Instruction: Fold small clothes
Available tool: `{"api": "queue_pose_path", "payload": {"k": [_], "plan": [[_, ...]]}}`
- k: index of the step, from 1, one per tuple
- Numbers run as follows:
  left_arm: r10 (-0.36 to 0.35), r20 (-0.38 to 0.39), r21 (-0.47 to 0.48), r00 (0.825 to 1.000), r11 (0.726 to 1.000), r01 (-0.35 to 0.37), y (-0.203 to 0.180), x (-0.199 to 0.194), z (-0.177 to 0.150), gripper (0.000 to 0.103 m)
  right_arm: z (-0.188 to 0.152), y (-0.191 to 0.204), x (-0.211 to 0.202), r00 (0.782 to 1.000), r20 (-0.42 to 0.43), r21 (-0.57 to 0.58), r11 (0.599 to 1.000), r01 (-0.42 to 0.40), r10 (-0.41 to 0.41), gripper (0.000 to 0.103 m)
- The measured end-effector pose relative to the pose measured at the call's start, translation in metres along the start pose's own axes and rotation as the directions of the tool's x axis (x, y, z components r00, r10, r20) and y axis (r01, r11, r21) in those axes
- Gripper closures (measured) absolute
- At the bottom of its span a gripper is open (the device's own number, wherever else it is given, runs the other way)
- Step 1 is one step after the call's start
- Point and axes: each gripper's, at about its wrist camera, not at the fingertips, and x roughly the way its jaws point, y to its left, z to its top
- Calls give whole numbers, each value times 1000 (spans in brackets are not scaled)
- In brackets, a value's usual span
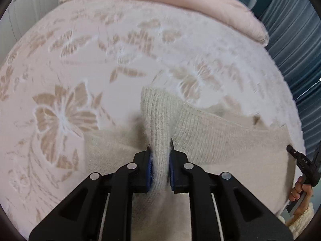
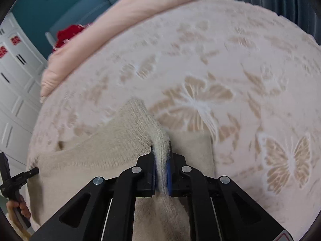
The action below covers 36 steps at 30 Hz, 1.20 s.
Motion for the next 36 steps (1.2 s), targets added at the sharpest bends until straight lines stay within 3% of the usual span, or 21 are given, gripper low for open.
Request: {"api": "queue_pose_path", "payload": {"k": [1, 4, 6, 7, 8, 9, 11, 13, 16, 18, 19, 21, 23, 24, 27, 28, 30, 31, 32, 34, 36], "plan": [[21, -5, 6, 1000, 1000, -21, 1, 9, -7, 87, -5, 0, 2, 999, 10, -8, 999, 33, -32, 95], [73, 111, 46, 991, 996, -79, -10, -22, -20, 78, -16, 20, -39, 980, 171, -66, 992, 112, -99, 82], [86, 163, 63, 983, 993, -97, -22, -48, -25, 66, -23, 40, -65, 971, 231, -123, 988, 97, -67, 75], [58, 183, 45, 982, 997, -67, -29, -59, -27, 50, -27, 51, -72, 973, 233, -140, 989, 40, -6, 75], [-2, 192, 22, 981, 1000, -2, -37, -66, -30, 41, -31, 63, -71, 977, 202, -146, 988, -38, 68, 75], [-67, 195, 7, 979, 998, 66, -48, -70, -32, 40, -35, 78, -61, 980, 125, -146, 980, -137, 155, 80], [-157, 150, 13, 976, 987, 157, -76, -61, -35, 39, -49, 113, -32, 941, -45, -105, 935, -338, 335, 87], [-152, 91, 55, 984, 988, 147, -106, -37, -42, 39, -69, 152, -4, 914, -151, -122, 910, -396, 377, 88], [-67, 34, 34, 997, 997, 66, -116, -6, -54, 39, -87, 185, 28, 939, -211, -241, 917, -319, 271, 93], [-64, 39, -7, 997, 998, 64, -98, -1, -57, 39, -80, 170, 32, 943, -192, -243, 918, -315, 272, 103], [-69, 57, -7, 996, 998, 70, -87, -4, -56, 39, -72, 154, 29, 949, -174, -215, 931, -295, 261, 103], [-9, 85, 11, 996, 1000, 8, -67, -11, -55, 39, -54, 106, 19, 963, -124, -136, 958, -254, 238, 103], [134, 123, 5, 983, 991, -136, -40, -17, -55, 36, -41, 52, 8, 986, -68, -80, 985, -155, 150, 103], [168, 133, -12, 977, 986, -168, -22, -17, -55, 36, -37, 25, 2, 993, -45, -53, 992, -116, 114, 103], [76, 107, -54, 991, 996, -70, 17, -12, -55, 37, -33, -17, -12, 987, -53, 25, 988, -153, 154, 103], [69, 115, -46, 991, 997, -64, 16, -17, -52, 37, -30, -14, -20, 992, -39, 5, 993, -118, 119, 103], [82, 145, -23, 986, 997, -79, 3, -29, -43, 37, -21, 2, -37, 999, 42, -61, 998, -29, 32, 72], [89, 167, -10, 982, 996, -88, -5, -35, -38, 33, -14, 11, -41, 996, 74, -84, 996, -40, 47, 65], [101, 186, -1, 977, 995, -103, -12, -39, -30, 22, -7, 15, -42, 994, 92, -101, 994, -49, 58, 56], [121, 208, 10, 971, 992, -125, -21, -40, -15, 8, 9, 25, -27, 996, 78, -135, 991, -19, 30, 52], [164, 164, 23, 973, 985, -170, -23, -23, 1, 8, 20, 26, 4, 1000, -7, -128, 992, -10, 9, 48]]}}
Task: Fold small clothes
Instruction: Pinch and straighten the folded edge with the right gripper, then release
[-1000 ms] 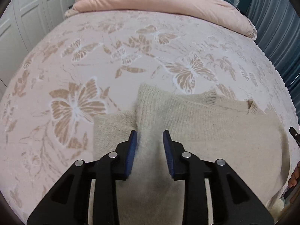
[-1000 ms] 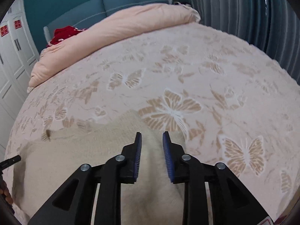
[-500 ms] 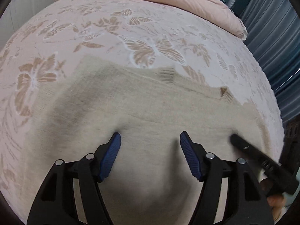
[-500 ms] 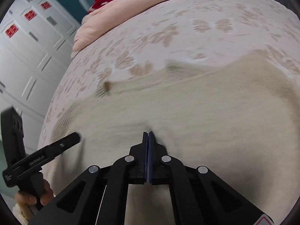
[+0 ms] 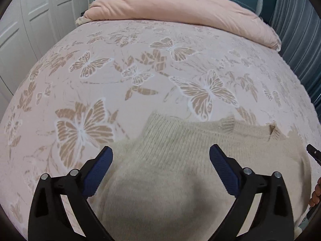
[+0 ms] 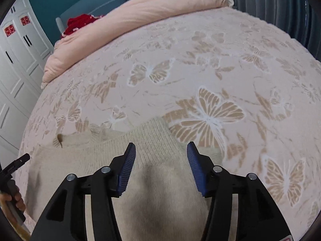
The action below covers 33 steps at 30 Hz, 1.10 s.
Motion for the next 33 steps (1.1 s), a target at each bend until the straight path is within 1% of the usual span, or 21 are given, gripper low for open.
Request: {"api": "queue_pose_path", "payload": {"k": [2, 3, 4, 5, 6, 7, 8, 9, 11, 13, 14, 15, 19, 21, 22, 24, 25, 26, 29, 31, 33], "plan": [[43, -96, -45, 994, 998, -48, 8, 24, 6, 10, 0, -2, 25, 997, -75, 30, 999, 24, -22, 48], [12, -115, -97, 993, 995, -24, 15, 31, 7, 15, -2, 0, 31, 996, -84, 26, 999, 34, -32, 57], [-37, -123, -138, 992, 990, 20, 21, 36, 5, 44, -4, 4, 30, 997, -71, 12, 1000, 15, -14, 71], [-70, -149, -152, 986, 987, 47, 24, 41, 5, 72, -4, 9, 26, 997, -69, 2, 999, -37, 37, 93], [-96, -143, -161, 985, 984, 72, 24, 41, 4, 75, -3, 13, 14, 996, -38, 14, 996, -86, 87, 94], [-101, -115, -146, 988, 986, 84, 22, 36, 4, 88, -3, 15, -4, 989, 20, 25, 989, -148, 148, 95], [-83, -94, -120, 992, 990, 72, 19, 31, 5, 89, 0, 12, -23, 979, 84, 35, 981, -191, 188, 95], [-67, -83, -99, 994, 993, 59, 16, 29, 5, 89, 3, 6, -37, 973, 138, 51, 979, -195, 186, 96], [-56, -94, -86, 994, 995, 48, 17, 35, 8, 89, 8, -21, -41, 976, 187, 116, 984, -137, 114, 96], [-63, -116, -121, 991, 991, 49, 24, 48, 10, 89, 7, -45, -3, 998, 67, 132, 991, 0, -9, 96], [-65, -123, -137, 990, 989, 48, 27, 53, 11, 89, 2, -51, 21, 999, -19, 128, 991, 46, -43, 96], [-61, -121, -142, 991, 989, 44, 28, 55, 12, 89, -2, -52, 31, 997, -49, 111, 992, 58, -52, 96], [-56, -116, -173, 992, 984, 36, 34, 53, 14, 84, 5, -42, 7, 999, 16, 145, 989, 27, -30, 89], [-75, -92, -176, 993, 983, 58, 33, 39, 11, 80, 0, -29, -19, 992, 78, 123, 988, 92, -102, 79], [-58, -66, -141, 996, 989, 48, 28, 27, 9, 80, -5, -19, -34, 989, 116, 100, 992, 81, -93, 79], [-59, -23, -72, 998, 996, 57, 15, -1, -1, 73, -20, 5, -54, 991, 133, 42, 999, -3, -2, 80], [-84, -10, -59, 996, 995, 84, 9, -14, -10, 61, -33, 22, -59, 992, 114, 1, 999, -46, 46, 81], [-122, -5, -55, 992, 991, 122, 4, -26, -20, 55, -48, 40, -62, 993, 85, -36, 996, -85, 88, 83], [-185, -22, -35, 983, 982, 184, -14, -49, -57, 48, -98, 97, -63, 980, -15, -143, 970, -196, 196, 85], [-166, -54, -44, 985, 985, 164, -18, -45, -83, 45, -132, 126, -46, 977, -93, -217, 954, -207, 190, 85], [-150, -113, -72, 982, 987, 142, -12, -29, -107, 45, -157, 135, -23, 986, -114, -249, 957, -147, 122, 86]]}}
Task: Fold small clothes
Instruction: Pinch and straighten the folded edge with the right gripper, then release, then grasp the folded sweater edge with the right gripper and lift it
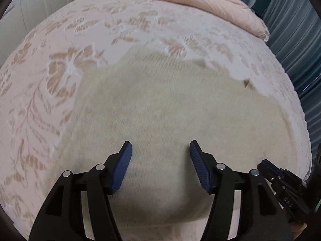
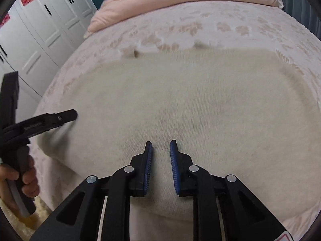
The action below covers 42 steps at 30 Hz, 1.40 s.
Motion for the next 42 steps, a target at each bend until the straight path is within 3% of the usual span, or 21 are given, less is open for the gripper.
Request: {"api": "queue_pose_path", "payload": {"k": [2, 4, 6, 8, 10, 11, 13, 16, 18, 21, 23, 25, 27, 28, 30, 31, 32, 35, 36, 39, 42], "plan": [[-24, 28, -15, 999, 1000, 24, 9, -7, -10, 45, 0, 12, -12, 999, 24, -28, 998, 47, -46, 86], [-7, 46, -37, 999, 999, 9, 18, -27, -12, 45, 6, 14, -36, 999, 33, 14, 1000, -4, 4, 84], [-42, 74, -103, 996, 993, 49, 36, -47, -18, 41, 5, 14, -55, 997, 56, 45, 997, -58, 55, 84], [-34, 110, -187, 993, 981, 54, 58, -60, -28, 24, -1, 18, -54, 999, 41, -3, 1000, 1, -1, 84], [-60, 112, -250, 992, 964, 87, 77, -60, -38, 24, -15, 11, -32, 994, -26, -43, 994, 103, -104, 85], [-68, 102, -279, 992, 956, 94, 85, -58, -44, 24, -21, 1, -25, 993, -59, -10, 995, 98, -98, 89], [-46, 84, -313, 995, 947, 70, 93, -60, -53, 24, -31, -20, -44, 999, -33, 127, 992, 4, 0, 89], [-52, 95, -327, 994, 942, 81, 101, -71, -64, 18, -48, -50, -85, 999, 24, 262, 965, -26, 21, 71], [-101, 106, -392, 989, 910, 134, 108, -73, -75, 10, -65, -75, -103, 999, 34, 350, 936, -35, 25, 42], [-204, 111, -495, 973, 837, 232, 114, -55, -81, 9, -87, -116, -107, 1000, 19, 471, 882, -24, 17, 41], [-218, 136, -544, 966, 799, 257, 113, -44, -75, 6, -91, -138, -101, 998, 46, 561, 825, -63, 45, 41], [-218, 188, -549, 958, 785, 286, 110, -39, -64, 6, -87, -155, -91, 993, 90, 639, 761, -116, 76, 39], [-228, 195, -564, 954, 770, 299, 111, -27, -50, 7, -77, -164, -80, 989, 121, 675, 724, -142, 81, 37], [-220, 188, -581, 957, 761, 289, 113, -21, -43, 11, -72, -167, -75, 989, 125, 689, 711, -139, 72, 37], [-207, 187, -591, 960, 757, 279, 118, -17, -33, 64, -62, -169, -68, 987, 144, 712, 686, -152, 70, 43], [-214, 173, -593, 961, 757, 275, 121, -18, -28, 79, -57, -166, -65, 987, 140, 713, 684, -155, 77, 56], [-229, 188, -595, 955, 747, 296, 124, -23, -27, 80, -51, -163, -62, 988, 121, 703, 694, -155, 99, 84], [-230, 205, -506, 951, 807, 304, 119, -55, -28, 82, -31, -139, -79, 985, 141, 598, 784, -165, 100, 86], [-244, 204, -484, 948, 817, 314, 117, -66, -31, 82, -27, -132, -90, 979, 159, 572, 797, -194, 125, 86], [-253, 193, -461, 948, 830, 315, 117, -102, -46, 83, -23, -122, -121, 958, 188, 540, 792, -285, 217, 87], [-229, 161, -473, 960, 836, 279, 132, -129, -69, 83, -41, -107, -143, 966, 141, 480, 839, -257, 215, 86]]}}
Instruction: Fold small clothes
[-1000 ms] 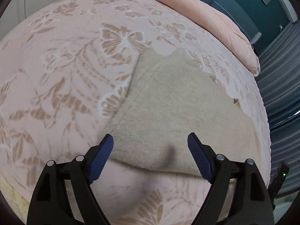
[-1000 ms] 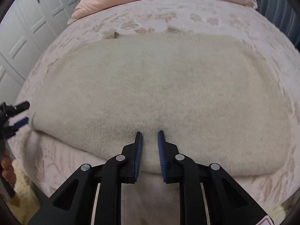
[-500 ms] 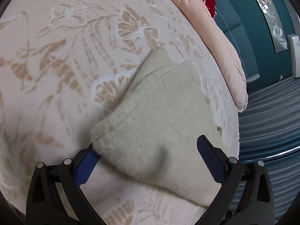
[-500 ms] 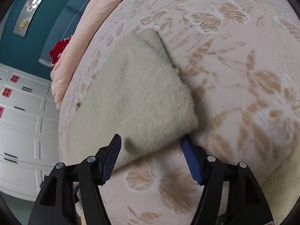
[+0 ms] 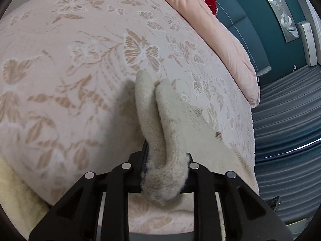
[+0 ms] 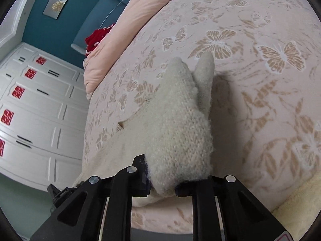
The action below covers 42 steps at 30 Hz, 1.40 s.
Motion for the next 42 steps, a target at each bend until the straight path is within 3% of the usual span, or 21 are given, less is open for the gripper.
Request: {"api": "queue_pose_path", "payload": {"k": [2, 3, 4, 5, 7, 8, 12, 13, 15, 16, 18, 19, 22, 24, 25, 27, 28, 33, 37, 39, 42], "plan": [[35, -45, -14, 998, 999, -35, 19, -7, -13, 82, -22, -15, 5, 993, -58, -32, 995, 98, -99, 83], [54, -70, -16, 996, 998, -55, 29, -5, -22, 82, -34, -28, 13, 975, -99, -55, 980, 193, -197, 82], [62, -98, -15, 993, 998, -63, 37, 0, -30, 81, -46, -44, 20, 943, -127, -72, 951, 301, -308, 80], [73, -111, -17, 991, 997, -75, 43, 4, -38, 80, -54, -56, 20, 920, -136, -65, 930, 361, -366, 70], [68, -91, -22, 994, 997, -70, 48, 7, -46, 78, -61, -66, 0, 935, -83, 9, 938, 347, -345, 68], [67, -79, -20, 995, 997, -69, 47, 8, -47, 77, -60, -61, -11, 932, -48, 19, 932, 361, -360, 68], [46, -69, -17, 997, 999, -47, 40, 10, -42, 70, -39, -6, -43, 859, 166, -129, 853, 506, -484, 62], [44, -65, -11, 997, 999, -45, 38, 11, -41, 66, -32, 9, -44, 867, 189, -157, 857, 490, -461, 62], [36, -60, -9, 998, 999, -36, 36, 15, -40, 55, -19, 36, -32, 915, 165, -226, 889, 399, -369, 67], [38, -59, -10, 998, 999, -38, 36, 17, -42, 43, -18, 51, -18, 939, 132, -263, 902, 343, -319, 70], [67, -53, -14, 996, 998, -68, 34, 20, -45, 34, -24, 81, 19, 972, 26, -321, 919, 229, -233, 94], [70, -48, -16, 996, 997, -71, 33, 22, -46, 32, -27, 94, 42, 980, -37, -342, 924, 173, -197, 99], [61, -46, -15, 997, 998, -62, 33, 29, -46, 36, -43, 128, 110, 970, -129, -422, 897, 135, -207, 102], [48, -48, -9, 998, 999, -49, 33, 31, -44, 55, -52, 138, 152, 950, -195, -455, 881, 132, -243, 103], [43, -52, -5, 998, 999, -43, 33, 31, -42, 70, -58, 137, 169, 937, -212, -464, 872, 154, -278, 103], [4, -51, -5, 999, 1000, -5, 31, 27, -37, 76, -65, 129, 200, 915, -241, -490, 855, 173, -323, 103], [-15, -48, -1, 999, 1000, 15, 27, 24, -35, 77, -65, 128, 204, 923, -220, -501, 848, 171, -316, 103], [-134, -30, 121, 991, 983, 137, -24, 12, -30, 81, -63, 127, 203, 924, -237, -513, 846, 143, -300, 103], [-230, -61, 187, 971, 953, 238, -84, 10, -32, 82, -51, 114, 182, 948, -261, -407, 911, 60, -179, 103], [-264, -81, 267, 961, 923, 276, -126, 8, -41, 82, -45, 102, 158, 962, -243, -345, 938, 32, -123, 94], [-312, -151, 418, 938, 840, 347, -196, 9, -69, 82, -34, 76, 113, 980, -187, -281, 959, 17, -73, 93]]}}
